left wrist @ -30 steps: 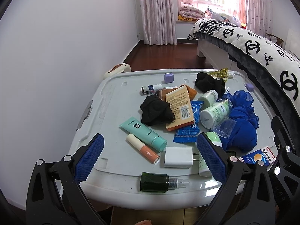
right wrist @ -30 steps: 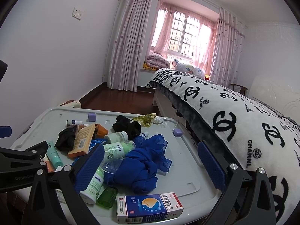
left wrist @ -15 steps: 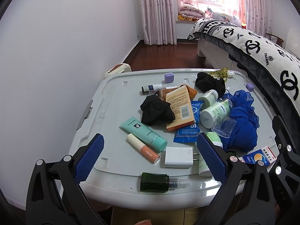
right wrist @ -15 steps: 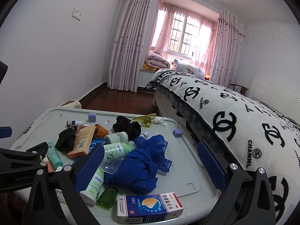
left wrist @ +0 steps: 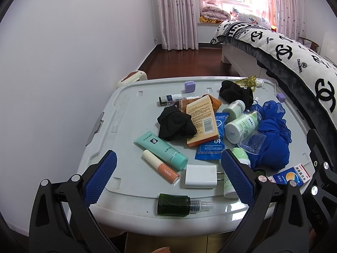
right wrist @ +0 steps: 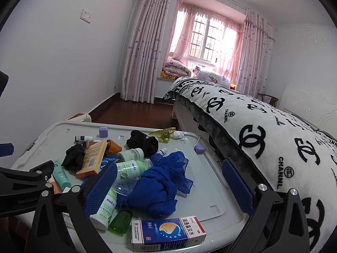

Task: Collect trash

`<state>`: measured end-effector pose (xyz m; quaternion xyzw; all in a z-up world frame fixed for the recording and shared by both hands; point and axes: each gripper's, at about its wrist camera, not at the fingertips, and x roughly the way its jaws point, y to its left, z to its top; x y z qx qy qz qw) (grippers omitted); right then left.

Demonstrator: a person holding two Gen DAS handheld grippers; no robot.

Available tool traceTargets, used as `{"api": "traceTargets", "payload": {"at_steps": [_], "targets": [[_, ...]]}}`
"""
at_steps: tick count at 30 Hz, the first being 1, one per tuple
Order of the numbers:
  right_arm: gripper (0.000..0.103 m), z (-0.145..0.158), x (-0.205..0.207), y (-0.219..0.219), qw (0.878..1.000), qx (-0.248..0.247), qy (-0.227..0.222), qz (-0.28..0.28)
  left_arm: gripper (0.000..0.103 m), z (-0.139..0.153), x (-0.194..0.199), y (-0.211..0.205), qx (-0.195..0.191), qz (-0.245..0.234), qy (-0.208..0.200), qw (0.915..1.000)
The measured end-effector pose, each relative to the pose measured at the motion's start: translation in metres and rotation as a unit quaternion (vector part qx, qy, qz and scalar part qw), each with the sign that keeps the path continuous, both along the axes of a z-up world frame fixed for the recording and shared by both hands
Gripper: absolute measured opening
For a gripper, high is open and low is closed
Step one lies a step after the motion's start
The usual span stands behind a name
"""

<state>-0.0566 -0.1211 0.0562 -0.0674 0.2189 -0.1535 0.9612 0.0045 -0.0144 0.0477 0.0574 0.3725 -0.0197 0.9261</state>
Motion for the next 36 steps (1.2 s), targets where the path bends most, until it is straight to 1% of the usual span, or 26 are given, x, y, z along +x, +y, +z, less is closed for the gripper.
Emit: {"api": "traceTargets", "payload": {"at_steps": [27,36], "targets": [[0.098,-0.0018,0.0,0.0011,1.0,0.002,0.002,0.002,0.097,-0.0028,-0.0018,0.0004,-0.002,0.0,-0.001,1.0],[0.098,-0.0027,-0.002,-0.001,1.0,0.002,0.003,0.002,0.097,-0.0039,-0.0024,-0.0024,0.005,-0.002,0.001,1.0]]}}
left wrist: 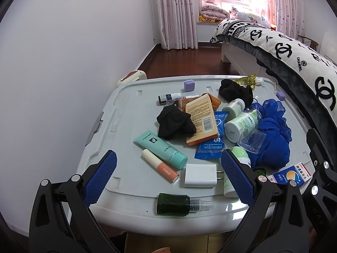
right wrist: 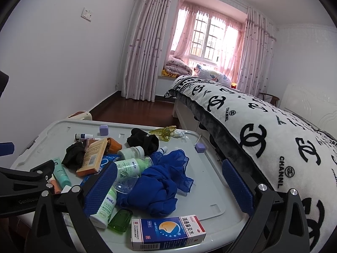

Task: Collect trash

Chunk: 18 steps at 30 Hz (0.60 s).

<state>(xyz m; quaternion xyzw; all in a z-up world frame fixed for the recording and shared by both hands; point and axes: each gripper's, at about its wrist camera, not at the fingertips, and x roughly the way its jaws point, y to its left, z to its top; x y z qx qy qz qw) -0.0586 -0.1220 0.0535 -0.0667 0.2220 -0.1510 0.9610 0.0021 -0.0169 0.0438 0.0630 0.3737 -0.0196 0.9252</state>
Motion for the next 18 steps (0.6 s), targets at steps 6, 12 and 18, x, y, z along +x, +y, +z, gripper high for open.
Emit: {"api": "traceTargets", "payload": {"at_steps": [6,12,18], "targets": [[0.098,-0.0007,0.0015,-0.0024,1.0,0.007,0.007,0.002,0.097,0.0003,0.0004,-0.0017,0.002,-0.002,0.004,1.0],[0.098,-0.0022,0.0035,-0.0029,1.0,0.013,0.015,0.006,0.097,0.0003,0.0012,-0.0025,0.003,-0.003,0.006,1.0],[0.098,-0.0024,0.0049,-0.0057,0.999,0.026,0.021,0.007,0.097,-0.0002,0.0019,-0.0022,0.002,-0.002,0.007,1.0]]}}
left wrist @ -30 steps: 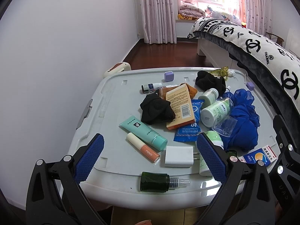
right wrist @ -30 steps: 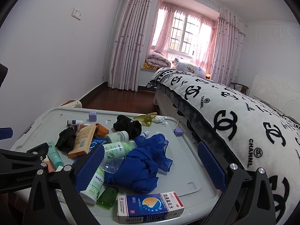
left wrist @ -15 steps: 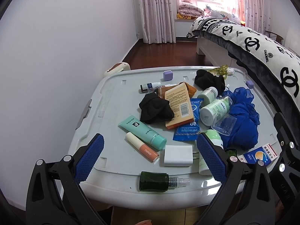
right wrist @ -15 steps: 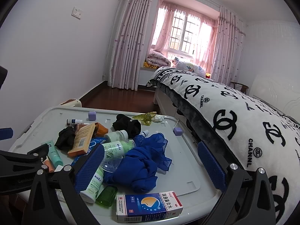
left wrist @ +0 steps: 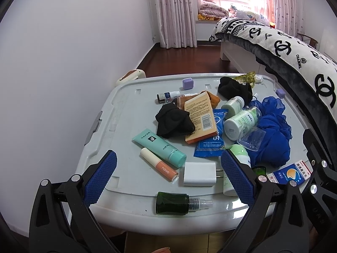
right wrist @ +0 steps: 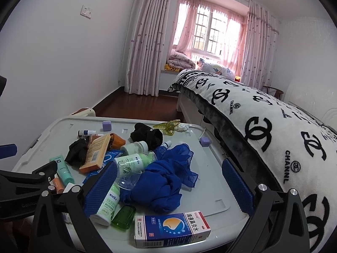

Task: Collect trash
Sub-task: 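Reach the right gripper to the blue-white medicine box and close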

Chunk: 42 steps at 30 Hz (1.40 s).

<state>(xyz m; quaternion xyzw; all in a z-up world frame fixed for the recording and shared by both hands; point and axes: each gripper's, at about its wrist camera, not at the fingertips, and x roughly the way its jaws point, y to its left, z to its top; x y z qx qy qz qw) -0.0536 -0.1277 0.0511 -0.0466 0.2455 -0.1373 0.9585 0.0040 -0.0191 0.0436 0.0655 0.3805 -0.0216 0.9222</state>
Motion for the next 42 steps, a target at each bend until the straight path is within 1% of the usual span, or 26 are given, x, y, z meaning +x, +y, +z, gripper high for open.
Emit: {"api": "traceTargets", "payload": {"at_steps": [2,6,8,10,13,15,16,17,19,21,23,25,28,29,31,33,35,36,38,40,42], "targets": [[0.098,0.0,0.002,-0.005,1.0,0.014,0.005,-0.001,0.097,-0.002,0.002,0.001,0.0,0.002,0.004,1.0],[0.098,-0.005,0.005,-0.03,0.998,0.058,0.027,-0.011,0.097,-0.01,0.008,0.013,-0.011,0.005,0.031,0.9995],[0.098,-0.011,0.0,-0.042,0.996,0.076,0.038,0.003,0.097,-0.015,0.008,0.021,-0.016,-0.002,0.047,0.9988],[0.098,-0.017,-0.006,-0.044,0.996,0.075,0.045,0.023,0.097,-0.018,0.003,0.03,-0.026,-0.018,0.059,0.9978],[0.098,-0.027,-0.012,-0.039,0.995,0.06,0.06,0.059,0.097,-0.021,-0.007,0.035,-0.035,-0.035,0.058,0.9971],[0.098,-0.036,-0.009,-0.034,0.991,0.074,0.076,0.08,0.097,-0.024,-0.011,0.033,-0.043,-0.053,0.067,0.9954],[0.098,-0.041,-0.005,-0.032,0.989,0.085,0.088,0.085,0.097,-0.027,-0.012,0.03,-0.051,-0.065,0.079,0.9934],[0.098,-0.047,0.003,-0.029,0.987,0.094,0.102,0.085,0.097,-0.028,-0.013,0.029,-0.058,-0.071,0.087,0.992],[0.098,-0.056,0.012,-0.023,0.985,0.095,0.118,0.082,0.097,-0.033,-0.014,0.026,-0.073,-0.081,0.102,0.9887],[0.098,-0.066,0.018,-0.017,0.985,0.077,0.139,0.07,0.097,-0.037,-0.017,0.025,-0.071,-0.087,0.109,0.9877],[0.098,-0.075,0.015,-0.017,0.984,0.065,0.154,0.06,0.097,-0.041,-0.021,0.025,-0.064,-0.092,0.113,0.9873],[0.098,-0.085,0.016,-0.019,0.982,0.062,0.173,0.049,0.097,-0.048,-0.02,0.027,-0.063,-0.094,0.126,0.9856],[0.098,-0.097,0.025,-0.024,0.979,0.065,0.189,0.041,0.097,-0.055,-0.013,0.033,-0.077,-0.085,0.149,0.9822],[0.096,-0.099,0.027,-0.021,0.98,0.049,0.186,0.04,0.097,-0.056,-0.011,0.037,-0.086,-0.077,0.155,0.9812],[0.092,-0.101,0.031,-0.016,0.979,0.036,0.195,0.044,0.097,-0.057,-0.009,0.042,-0.097,-0.068,0.156,0.9806],[0.082,-0.105,0.03,-0.009,0.978,0.001,0.2,0.051,0.097,-0.058,-0.008,0.042,-0.091,-0.065,0.156,0.9814],[0.061,-0.104,0.027,-0.001,0.978,-0.011,0.196,0.073,0.097,-0.061,-0.007,0.041,-0.081,-0.062,0.159,0.9819],[0.056,-0.103,0.025,0.005,0.977,-0.024,0.197,0.083,0.097,-0.062,-0.007,0.041,-0.077,-0.062,0.162,0.9819],[0.037,-0.103,0.022,0.014,0.975,-0.054,0.197,0.092,0.097,-0.065,-0.007,0.04,-0.07,-0.062,0.164,0.982],[0.035,-0.103,0.021,0.015,0.974,-0.059,0.196,0.092,0.097,-0.066,-0.007,0.04,-0.062,-0.063,0.163,0.9827],[0.035,-0.1,0.022,0.009,0.976,-0.043,0.193,0.091,0.097,-0.068,-0.006,0.041,-0.055,-0.059,0.162,0.9834]]}}
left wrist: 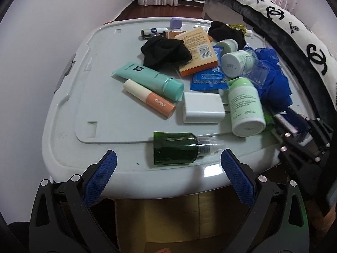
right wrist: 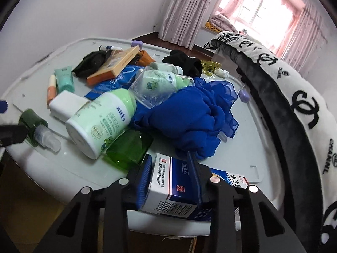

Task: Collect trash
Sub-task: 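Reach the right gripper to the blue-white medicine box and close, then lift the medicine box off the lid with the right gripper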

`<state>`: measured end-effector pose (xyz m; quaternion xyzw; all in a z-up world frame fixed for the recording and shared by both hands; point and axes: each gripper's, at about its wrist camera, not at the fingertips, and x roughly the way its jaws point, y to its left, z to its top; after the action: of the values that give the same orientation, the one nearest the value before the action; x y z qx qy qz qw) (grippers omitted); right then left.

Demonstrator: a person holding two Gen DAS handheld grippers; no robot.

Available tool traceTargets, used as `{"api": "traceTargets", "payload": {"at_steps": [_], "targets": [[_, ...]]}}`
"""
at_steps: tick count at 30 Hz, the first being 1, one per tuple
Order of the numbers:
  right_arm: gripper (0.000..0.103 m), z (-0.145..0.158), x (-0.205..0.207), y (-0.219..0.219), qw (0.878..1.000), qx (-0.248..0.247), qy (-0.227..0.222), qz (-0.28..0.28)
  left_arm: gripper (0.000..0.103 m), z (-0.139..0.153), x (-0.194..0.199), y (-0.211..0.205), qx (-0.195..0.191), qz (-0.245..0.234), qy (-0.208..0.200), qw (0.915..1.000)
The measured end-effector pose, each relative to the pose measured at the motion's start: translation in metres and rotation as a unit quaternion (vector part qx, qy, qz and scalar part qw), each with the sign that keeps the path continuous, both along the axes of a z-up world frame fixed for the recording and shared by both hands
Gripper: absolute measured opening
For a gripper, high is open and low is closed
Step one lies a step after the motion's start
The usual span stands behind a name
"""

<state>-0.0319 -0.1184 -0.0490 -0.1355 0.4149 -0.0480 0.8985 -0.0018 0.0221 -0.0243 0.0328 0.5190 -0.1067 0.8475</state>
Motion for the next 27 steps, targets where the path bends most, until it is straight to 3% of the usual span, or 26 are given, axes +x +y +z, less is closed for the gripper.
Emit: {"api": "traceTargets", "payload": {"at_steps": [1,2,4,9,13,18,21,27], "targets": [[0.04,0.0,0.0,-0.004,1.0,0.001,-0.001,-0.011,0.097,0.0,0.0,0.002,0.0,0.002,0.001,1.0],[0.069,-0.001,0.001,-0.009,1.0,0.004,0.003,-0.022,0.097,-0.001,0.001,0.004,-0.002,0.006,0.004,1.0],[0.099,-0.001,0.002,-0.014,0.999,-0.002,0.0,-0.046,0.097,-0.002,0.003,0.006,-0.006,0.011,0.006,0.9999],[0.098,-0.001,0.001,-0.009,0.997,-0.042,-0.006,-0.059,0.097,0.001,0.001,0.005,-0.008,0.01,-0.006,0.9999],[0.098,-0.002,0.002,-0.014,0.997,-0.035,0.005,-0.073,0.097,0.0,0.0,-0.004,0.006,0.0,-0.017,0.9998],[0.098,-0.004,-0.002,-0.027,0.997,0.022,0.026,-0.075,0.097,-0.003,0.001,-0.011,0.003,-0.008,-0.016,0.9998],[0.098,-0.002,-0.016,-0.023,0.995,0.0,0.015,-0.098,0.097,-0.002,0.0,-0.015,0.001,-0.012,-0.019,0.9997],[0.098,0.005,-0.029,-0.055,0.988,0.052,-0.001,-0.144,0.097,-0.005,0.004,-0.019,-0.003,-0.017,-0.012,0.9998]]}}
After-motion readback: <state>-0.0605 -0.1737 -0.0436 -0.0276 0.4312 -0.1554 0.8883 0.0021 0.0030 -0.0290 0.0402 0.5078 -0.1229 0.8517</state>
